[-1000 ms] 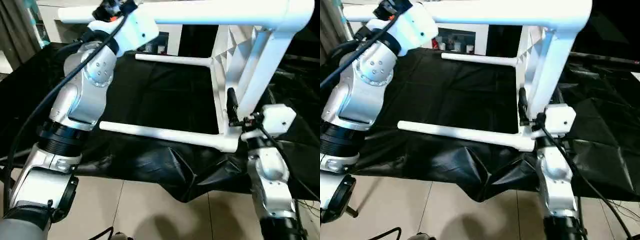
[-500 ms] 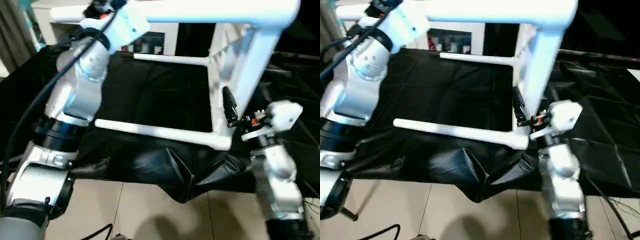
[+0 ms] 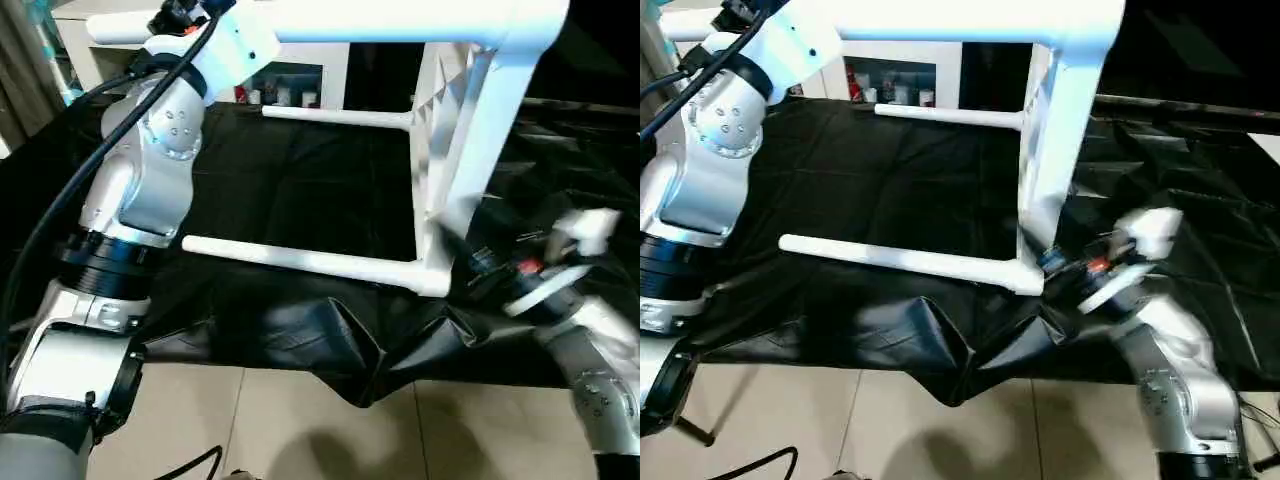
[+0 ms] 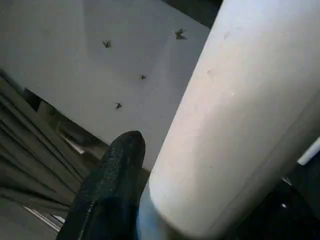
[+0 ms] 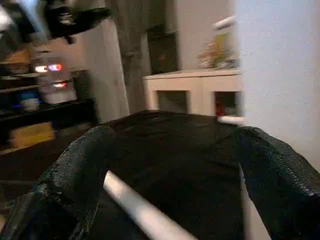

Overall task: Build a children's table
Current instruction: Flip table

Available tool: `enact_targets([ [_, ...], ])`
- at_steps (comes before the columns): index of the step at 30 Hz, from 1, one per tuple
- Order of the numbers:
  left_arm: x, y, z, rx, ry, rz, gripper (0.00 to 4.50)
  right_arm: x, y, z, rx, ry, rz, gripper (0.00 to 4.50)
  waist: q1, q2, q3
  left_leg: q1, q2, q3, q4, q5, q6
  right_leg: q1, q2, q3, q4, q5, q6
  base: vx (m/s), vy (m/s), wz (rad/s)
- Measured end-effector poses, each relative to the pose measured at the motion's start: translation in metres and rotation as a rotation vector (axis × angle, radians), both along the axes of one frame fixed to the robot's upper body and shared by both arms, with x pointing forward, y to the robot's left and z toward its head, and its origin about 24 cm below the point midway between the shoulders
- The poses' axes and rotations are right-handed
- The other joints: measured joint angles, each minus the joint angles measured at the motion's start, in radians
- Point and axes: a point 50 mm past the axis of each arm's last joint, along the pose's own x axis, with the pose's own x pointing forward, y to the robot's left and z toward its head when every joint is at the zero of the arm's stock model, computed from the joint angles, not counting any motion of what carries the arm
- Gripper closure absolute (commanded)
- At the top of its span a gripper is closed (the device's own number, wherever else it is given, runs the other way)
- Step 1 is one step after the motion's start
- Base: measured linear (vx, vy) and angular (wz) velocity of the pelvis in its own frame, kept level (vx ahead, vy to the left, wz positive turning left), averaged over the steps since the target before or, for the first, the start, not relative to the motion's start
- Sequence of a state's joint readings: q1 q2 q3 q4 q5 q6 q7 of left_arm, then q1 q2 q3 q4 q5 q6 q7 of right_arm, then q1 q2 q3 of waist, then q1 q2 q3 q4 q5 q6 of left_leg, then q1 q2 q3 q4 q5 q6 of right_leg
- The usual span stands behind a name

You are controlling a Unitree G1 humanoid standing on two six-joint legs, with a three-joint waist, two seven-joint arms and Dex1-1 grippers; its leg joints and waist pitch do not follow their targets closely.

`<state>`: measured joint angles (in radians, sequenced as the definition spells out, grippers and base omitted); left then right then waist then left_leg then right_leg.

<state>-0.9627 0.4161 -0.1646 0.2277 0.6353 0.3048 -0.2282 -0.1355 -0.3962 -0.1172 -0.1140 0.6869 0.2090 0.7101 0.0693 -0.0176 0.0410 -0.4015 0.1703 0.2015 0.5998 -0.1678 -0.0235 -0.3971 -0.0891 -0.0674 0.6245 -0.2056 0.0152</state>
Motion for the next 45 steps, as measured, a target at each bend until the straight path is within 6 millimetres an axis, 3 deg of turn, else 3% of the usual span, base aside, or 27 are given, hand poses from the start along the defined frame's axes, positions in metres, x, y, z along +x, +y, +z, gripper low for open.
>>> enact_targets([
  [3, 0.001, 0.000, 0.001, 0.002, -0.001, -0.002, 2.33, -0.001, -0.004, 0.002, -0.008, -0.002, 0.005, 0.41, 0.009, 0.000, 0.000, 0.000, 0.000, 0.000, 0.000, 0.000, 0.000, 0.000, 0.000, 0.000, -0.002, 0.000, 0.000, 0.000, 0.000, 0.00],
  [13, -0.001, 0.001, 0.004, 0.012, -0.004, -0.003, 2.33, 0.014, -0.008, 0.006, -0.059, -0.021, -0.068, 0.41, 0.012, 0.001, 0.000, 0.000, 0.000, 0.000, -0.001, 0.000, 0.000, -0.002, 0.000, 0.000, -0.002, 0.000, 0.000, 0.000, 0.000, 0.00],
  [22, -0.018, 0.005, 0.003, 0.033, 0.035, -0.023, 2.36, 0.030, -0.007, 0.006, -0.102, -0.042, -0.094, 0.41, 0.006, 0.002, -0.001, 0.001, 0.000, 0.000, -0.002, 0.000, 0.000, -0.002, 0.000, 0.000, -0.002, 0.000, -0.001, 0.000, 0.000, 0.00],
  [34, -0.034, 0.002, 0.004, 0.008, 0.120, -0.062, 2.36, 0.035, -0.011, 0.005, -0.135, -0.066, -0.107, 0.41, 0.015, 0.004, -0.003, 0.001, 0.000, 0.001, -0.002, 0.000, 0.000, -0.003, 0.000, 0.000, -0.003, 0.001, -0.003, 0.000, 0.000, 0.00],
  [37, -0.034, -0.004, 0.000, -0.048, 0.168, -0.075, 2.36, 0.028, 0.004, 0.000, -0.132, -0.034, -0.033, 0.41, 0.025, 0.007, -0.004, 0.001, 0.000, 0.001, -0.003, 0.000, 0.000, -0.002, 0.000, 0.000, -0.004, 0.002, -0.003, 0.000, 0.000, 0.00],
  [41, -0.034, -0.022, 0.004, -0.121, 0.187, -0.146, 2.35, 0.017, 0.044, -0.009, -0.098, 0.002, 0.138, 0.41, 0.051, 0.029, -0.005, -0.001, -0.001, 0.006, -0.007, 0.000, 0.000, -0.001, -0.004, 0.002, -0.004, 0.000, 0.000, 0.000, 0.000, 0.00],
  [43, -0.034, -0.029, 0.007, -0.180, 0.201, -0.189, 2.34, 0.013, 0.051, -0.012, -0.101, 0.009, 0.172, 0.41, 0.068, 0.032, -0.005, -0.001, -0.001, 0.010, -0.009, 0.000, 0.001, 0.000, -0.005, 0.004, -0.004, -0.001, 0.000, 0.000, 0.000, 0.00],
  [45, -0.034, -0.029, 0.009, -0.242, 0.214, -0.210, 2.34, 0.011, 0.052, -0.014, -0.102, 0.015, 0.183, 0.41, 0.074, 0.032, -0.005, -0.001, -0.001, 0.010, -0.008, 0.001, 0.001, 0.000, -0.005, 0.004, -0.004, -0.001, 0.000, 0.000, 0.000, 0.00],
])
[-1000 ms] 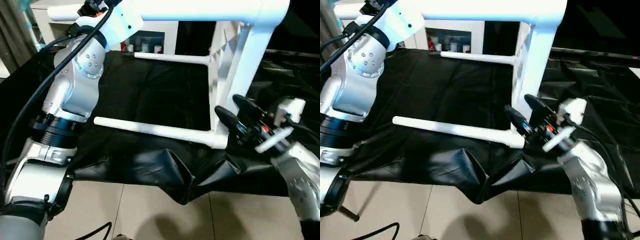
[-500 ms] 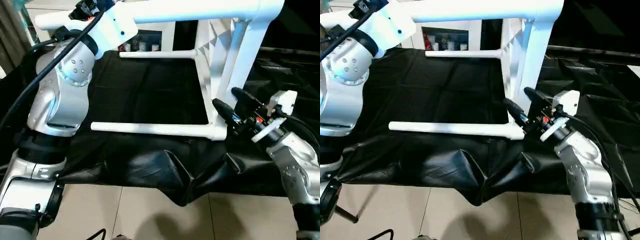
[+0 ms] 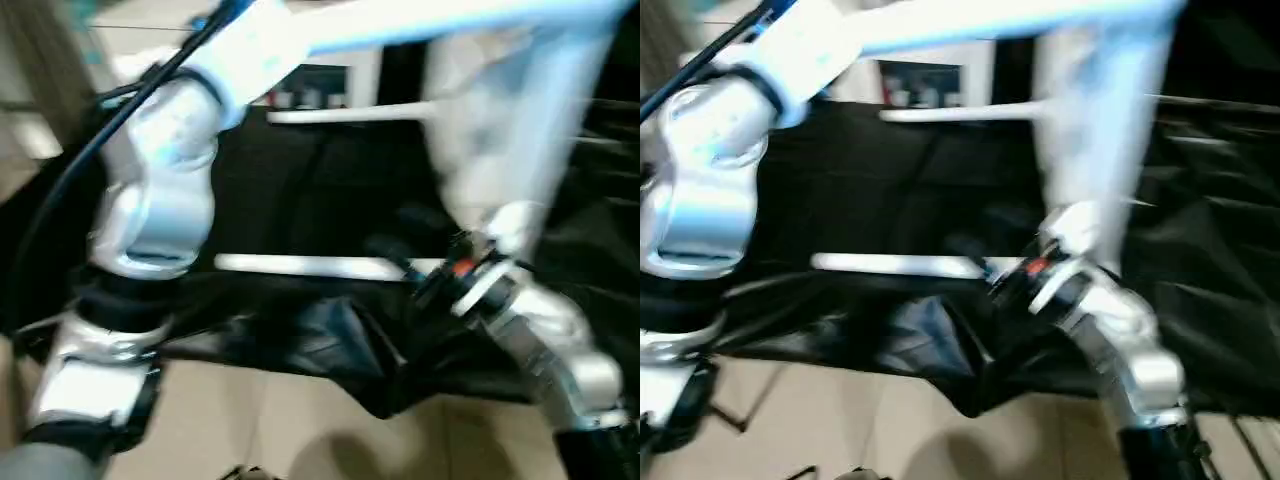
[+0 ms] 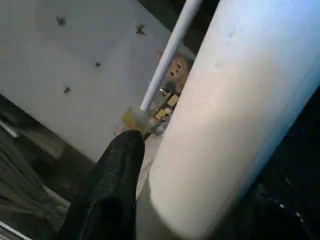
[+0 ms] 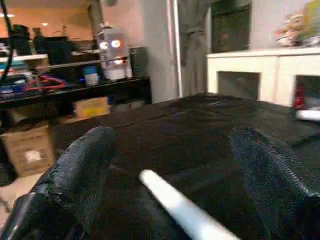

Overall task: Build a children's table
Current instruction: Flip table

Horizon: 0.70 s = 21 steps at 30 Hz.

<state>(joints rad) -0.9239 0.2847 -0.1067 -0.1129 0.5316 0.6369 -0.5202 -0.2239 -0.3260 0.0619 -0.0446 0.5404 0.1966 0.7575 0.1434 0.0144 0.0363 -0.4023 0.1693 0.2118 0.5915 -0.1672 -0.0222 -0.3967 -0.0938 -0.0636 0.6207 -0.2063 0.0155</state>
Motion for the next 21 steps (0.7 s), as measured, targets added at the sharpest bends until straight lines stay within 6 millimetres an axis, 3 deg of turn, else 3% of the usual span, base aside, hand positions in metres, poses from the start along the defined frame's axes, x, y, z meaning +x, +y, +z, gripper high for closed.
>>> enact_targets([
  [3, 0.003, 0.002, 0.004, -0.126, 0.032, -0.017, 2.34, -0.003, 0.000, -0.003, -0.007, 0.016, 0.019, 0.41, 0.000, 0.000, 0.000, 0.000, 0.000, 0.000, 0.000, 0.001, 0.001, 0.001, 0.000, 0.000, -0.002, -0.003, 0.005, 0.000, 0.000, 0.00],
  [8, 0.012, 0.009, -0.006, -0.311, 0.119, -0.007, 2.35, -0.006, -0.003, -0.005, -0.026, 0.038, 0.019, 0.41, -0.007, -0.009, 0.004, 0.000, 0.001, -0.001, 0.000, 0.001, 0.001, 0.001, 0.001, -0.001, -0.003, -0.002, 0.005, 0.000, 0.000, 0.00],
  [13, 0.023, 0.016, -0.018, -0.400, 0.158, 0.040, 2.39, -0.010, 0.002, -0.011, -0.034, 0.055, -0.009, 0.41, -0.018, -0.030, 0.003, 0.000, 0.002, -0.002, 0.000, 0.001, 0.001, 0.003, 0.002, -0.002, -0.005, -0.002, 0.005, 0.000, 0.000, 0.00],
  [16, 0.028, 0.022, -0.027, -0.425, 0.180, 0.091, 2.45, -0.012, 0.006, -0.017, -0.031, 0.068, -0.021, 0.04, -0.023, -0.035, 0.006, -0.001, 0.002, -0.002, 0.000, 0.001, 0.001, 0.005, 0.002, -0.002, -0.010, 0.002, 0.000, 0.000, 0.000, 0.00],
  [21, 0.034, 0.031, -0.043, -0.424, 0.197, 0.151, 2.64, -0.017, 0.000, -0.029, 0.000, 0.060, -0.120, 0.00, -0.027, -0.048, 0.010, -0.002, 0.002, -0.002, 0.000, 0.001, 0.002, 0.005, 0.002, -0.003, -0.011, 0.003, -0.001, 0.000, 0.000, 0.00],
])
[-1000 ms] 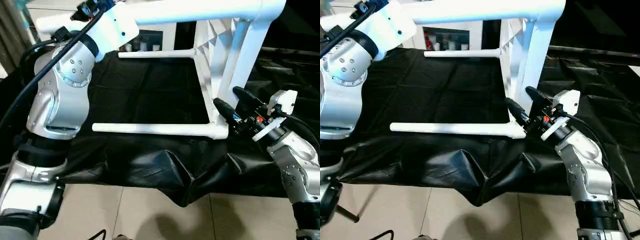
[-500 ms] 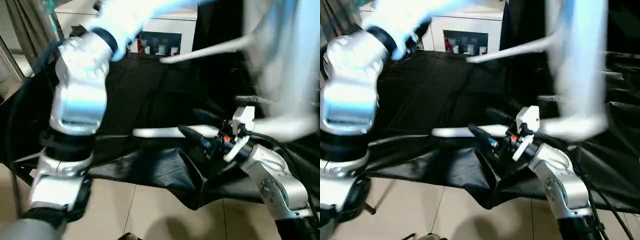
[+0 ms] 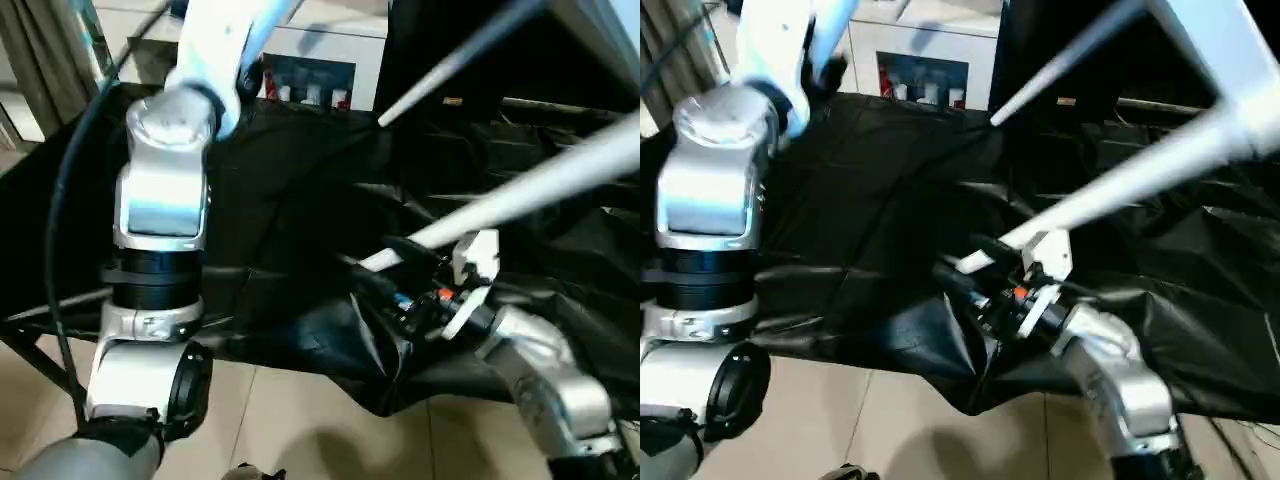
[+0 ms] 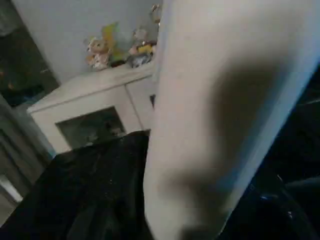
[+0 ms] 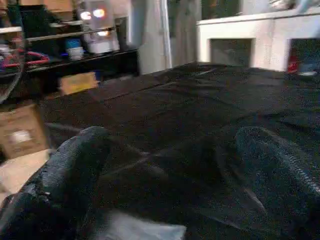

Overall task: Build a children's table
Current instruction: Flip table

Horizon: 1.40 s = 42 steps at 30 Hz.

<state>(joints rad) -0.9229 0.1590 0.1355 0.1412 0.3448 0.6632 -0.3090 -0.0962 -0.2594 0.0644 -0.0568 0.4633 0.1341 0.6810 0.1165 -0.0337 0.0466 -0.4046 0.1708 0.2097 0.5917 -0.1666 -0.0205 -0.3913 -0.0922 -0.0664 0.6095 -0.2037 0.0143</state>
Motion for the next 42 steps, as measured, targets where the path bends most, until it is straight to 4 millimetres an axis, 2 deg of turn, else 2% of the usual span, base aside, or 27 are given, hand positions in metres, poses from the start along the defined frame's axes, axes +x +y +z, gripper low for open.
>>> enact_targets([
  [4, 0.002, 0.006, -0.007, 0.010, 0.010, 0.013, 2.78, 0.004, -0.021, -0.004, 0.010, -0.035, -0.182, 0.00, -0.001, -0.009, 0.005, -0.008, 0.000, 0.000, 0.000, 0.001, 0.001, -0.007, 0.000, -0.001, 0.001, 0.001, -0.001, 0.000, 0.000, 0.00],
  [7, 0.003, 0.007, -0.008, 0.022, 0.004, 0.010, 2.84, 0.008, -0.037, -0.007, -0.003, -0.068, -0.346, 0.00, 0.000, -0.011, 0.007, -0.016, 0.001, 0.000, 0.003, 0.002, 0.006, -0.012, 0.000, -0.002, 0.001, 0.001, -0.001, 0.000, 0.000, 0.00],
  [10, 0.003, 0.006, -0.006, 0.038, -0.015, 0.000, 2.87, 0.011, -0.052, -0.013, -0.023, -0.066, -0.505, 0.00, 0.000, -0.011, 0.007, -0.017, 0.001, 0.000, 0.005, 0.002, 0.012, -0.012, 0.000, -0.001, 0.001, 0.001, -0.001, 0.000, 0.000, 0.00],
  [13, 0.003, 0.005, -0.004, 0.059, -0.037, -0.007, 2.88, 0.019, -0.057, -0.009, -0.043, -0.076, -0.585, 0.00, -0.008, -0.010, 0.007, -0.016, 0.001, 0.000, 0.007, 0.003, 0.013, -0.012, 0.000, -0.001, 0.002, 0.002, -0.002, 0.000, 0.000, 0.00],
  [18, 0.002, 0.003, -0.001, 0.086, -0.058, -0.018, 2.89, 0.045, -0.042, -0.001, -0.035, -0.083, -0.552, 0.00, -0.024, -0.009, 0.008, -0.014, 0.001, 0.000, 0.007, 0.002, 0.008, -0.011, 0.000, -0.001, 0.005, 0.004, -0.003, 0.000, 0.000, 0.00],
  [23, 0.001, 0.003, -0.002, 0.088, -0.064, -0.026, 2.89, 0.067, -0.037, -0.002, -0.038, -0.031, -0.591, 0.00, -0.029, -0.008, 0.008, -0.014, 0.001, 0.000, 0.009, 0.002, 0.008, -0.011, 0.000, -0.001, 0.005, 0.006, -0.003, 0.000, 0.000, 0.00],
  [24, 0.001, 0.003, -0.003, 0.088, -0.061, -0.028, 2.89, 0.072, -0.036, -0.002, -0.035, -0.013, -0.599, 0.29, -0.029, -0.008, 0.008, -0.014, 0.001, 0.000, 0.010, 0.002, 0.008, -0.011, 0.000, 0.000, 0.006, 0.006, -0.003, 0.000, 0.000, 0.00],
  [26, 0.001, 0.003, -0.004, 0.091, -0.060, -0.031, 2.89, 0.085, -0.036, 0.005, 0.015, 0.005, -0.626, 0.36, -0.029, -0.008, 0.008, -0.014, 0.001, 0.000, 0.010, 0.002, 0.008, -0.011, 0.000, 0.000, 0.006, 0.007, -0.003, 0.000, 0.000, 0.00],
  [28, 0.000, 0.004, -0.005, 0.094, -0.059, -0.033, 2.91, 0.090, -0.037, 0.011, 0.052, 0.006, -0.636, 0.55, -0.024, -0.008, 0.008, -0.014, 0.002, 0.000, 0.010, 0.002, 0.009, -0.011, 0.000, -0.001, 0.006, 0.007, -0.003, 0.000, 0.000, 0.00],
  [32, -0.001, 0.006, -0.008, 0.088, -0.050, -0.030, 2.91, 0.099, -0.033, 0.009, 0.083, 0.047, -0.633, 0.89, -0.025, -0.008, 0.008, -0.015, 0.002, 0.000, 0.011, 0.005, 0.014, -0.011, 0.000, -0.001, 0.006, 0.007, -0.003, 0.000, 0.000, 0.00],
  [34, -0.002, 0.007, -0.009, 0.088, -0.047, -0.029, 2.91, 0.104, -0.032, 0.009, 0.092, 0.065, -0.625, 1.23, -0.025, -0.008, 0.008, -0.015, 0.002, 0.000, 0.011, 0.006, 0.016, -0.011, 0.000, -0.001, 0.006, 0.007, -0.004, 0.000, 0.000, 0.00],
  [42, -0.005, 0.013, -0.012, 0.089, -0.049, -0.013, 2.91, 0.109, -0.031, 0.012, 0.142, 0.077, -0.601, 1.79, -0.028, -0.008, 0.008, -0.015, 0.002, 0.000, 0.011, 0.005, 0.013, -0.011, 0.000, -0.001, 0.007, 0.008, -0.004, 0.000, 0.000, 0.00],
])
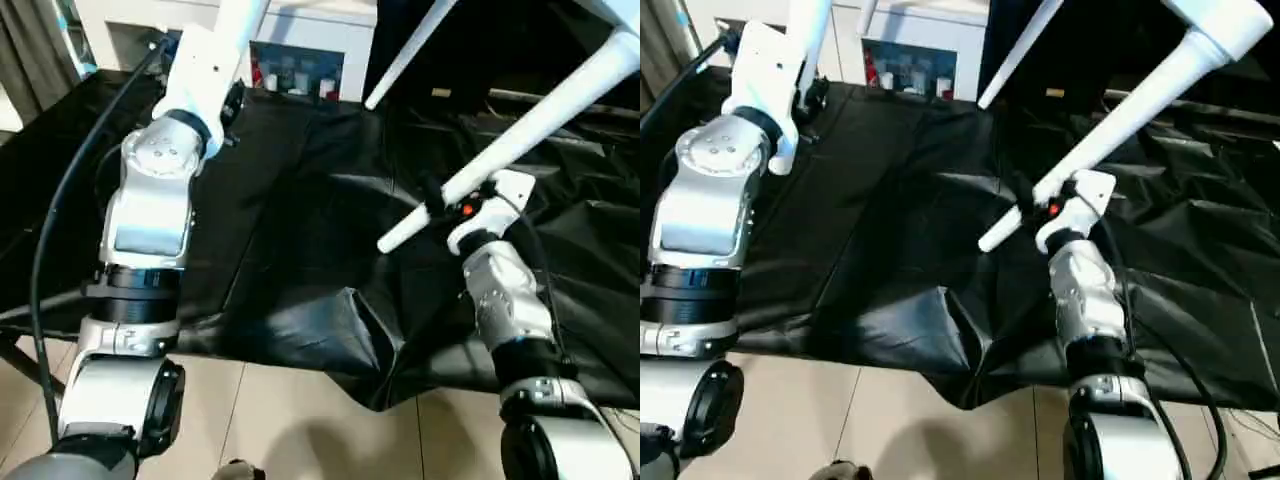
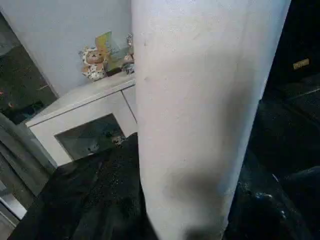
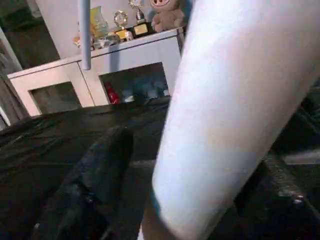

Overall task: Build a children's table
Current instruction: Flip table

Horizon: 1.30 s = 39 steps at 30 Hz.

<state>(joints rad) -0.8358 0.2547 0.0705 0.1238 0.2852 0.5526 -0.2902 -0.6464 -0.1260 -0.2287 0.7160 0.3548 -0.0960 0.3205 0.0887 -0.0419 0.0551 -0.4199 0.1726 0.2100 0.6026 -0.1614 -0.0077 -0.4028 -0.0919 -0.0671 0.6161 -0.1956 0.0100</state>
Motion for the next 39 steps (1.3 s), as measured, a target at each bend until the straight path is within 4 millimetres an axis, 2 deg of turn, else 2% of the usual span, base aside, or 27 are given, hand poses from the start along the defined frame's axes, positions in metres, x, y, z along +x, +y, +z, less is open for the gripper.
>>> enact_targets([
  [1, 0.000, 0.001, -0.002, 0.000, 0.002, 0.006, 2.91, 0.000, 0.000, 0.000, -0.001, -0.006, 0.009, 2.01, -0.001, 0.000, 0.000, 0.000, 0.000, 0.000, 0.000, 0.000, 0.000, 0.000, 0.000, 0.000, 0.000, 0.000, 0.000, 0.000, 0.000, 0.00],
  [6, -0.004, 0.008, -0.008, -0.006, 0.002, 0.020, 2.93, 0.001, 0.001, 0.000, -0.005, -0.016, 0.019, 2.27, -0.002, 0.000, 0.000, 0.000, 0.000, 0.000, 0.000, 0.000, 0.000, 0.000, 0.000, 0.000, 0.001, 0.000, 0.000, 0.000, 0.000, 0.00],
  [7, -0.006, 0.010, -0.010, -0.005, -0.003, 0.019, 2.93, 0.001, 0.001, 0.000, -0.009, -0.020, 0.022, 2.46, -0.002, 0.000, 0.000, 0.000, 0.000, 0.000, 0.000, 0.000, 0.000, 0.000, 0.000, 0.000, 0.001, 0.000, 0.000, 0.000, 0.000, 0.00],
  [11, -0.012, 0.015, -0.023, -0.004, -0.024, -0.004, 2.93, 0.001, 0.000, 0.001, -0.026, -0.026, 0.028, 2.72, -0.001, 0.000, 0.000, 0.000, 0.000, 0.000, 0.000, 0.000, 0.000, 0.000, 0.000, 0.000, 0.001, 0.000, 0.000, 0.000, 0.000, 0.00],
  [21, -0.027, 0.031, -0.066, -0.062, 0.006, 0.013, 2.93, -0.014, -0.005, 0.001, -0.124, -0.064, 0.031, 2.90, 0.006, -0.005, -0.001, 0.000, 0.000, 0.000, 0.000, 0.001, -0.001, 0.003, 0.000, 0.000, 0.000, 0.001, 0.000, 0.000, 0.000, 0.00],
  [26, -0.032, 0.035, -0.080, -0.089, 0.028, 0.030, 2.93, -0.025, -0.001, -0.001, -0.164, -0.065, 0.016, 2.91, 0.007, -0.016, -0.002, 0.001, 0.000, 0.000, 0.000, 0.001, -0.001, 0.005, 0.000, 0.000, -0.002, 0.001, 0.000, 0.000, 0.000, 0.00],
  [29, -0.036, 0.041, -0.096, -0.121, 0.053, 0.046, 2.93, -0.033, 0.004, -0.001, -0.221, -0.067, -0.004, 2.93, 0.002, -0.020, -0.004, 0.002, 0.000, 0.000, 0.000, 0.001, -0.001, 0.005, 0.000, 0.001, -0.003, 0.001, 0.000, 0.000, 0.000, 0.00],
  [31, -0.038, 0.044, -0.107, -0.141, 0.077, 0.051, 2.93, -0.036, 0.007, -0.002, -0.248, -0.061, -0.014, 2.93, 0.000, -0.027, -0.006, 0.002, 0.000, 0.000, -0.001, 0.002, -0.001, 0.005, 0.001, 0.001, -0.002, 0.001, 0.002, 0.000, 0.000, 0.00],
  [36, -0.040, 0.046, -0.119, -0.158, 0.099, 0.060, 2.93, -0.038, 0.012, -0.005, -0.271, -0.035, -0.027, 2.93, -0.001, -0.042, -0.008, 0.002, 0.000, 0.000, -0.002, 0.001, -0.002, 0.005, 0.001, 0.002, -0.005, 0.003, 0.006, 0.000, 0.000, 0.00],
  [39, -0.040, 0.048, -0.122, -0.164, 0.098, 0.064, 2.93, -0.037, 0.015, -0.006, -0.281, -0.005, -0.020, 2.93, -0.007, -0.046, -0.005, 0.010, -0.001, -0.001, -0.003, 0.001, -0.002, 0.007, 0.002, 0.003, -0.006, -0.001, 0.013, 0.000, 0.000, 0.00],
])
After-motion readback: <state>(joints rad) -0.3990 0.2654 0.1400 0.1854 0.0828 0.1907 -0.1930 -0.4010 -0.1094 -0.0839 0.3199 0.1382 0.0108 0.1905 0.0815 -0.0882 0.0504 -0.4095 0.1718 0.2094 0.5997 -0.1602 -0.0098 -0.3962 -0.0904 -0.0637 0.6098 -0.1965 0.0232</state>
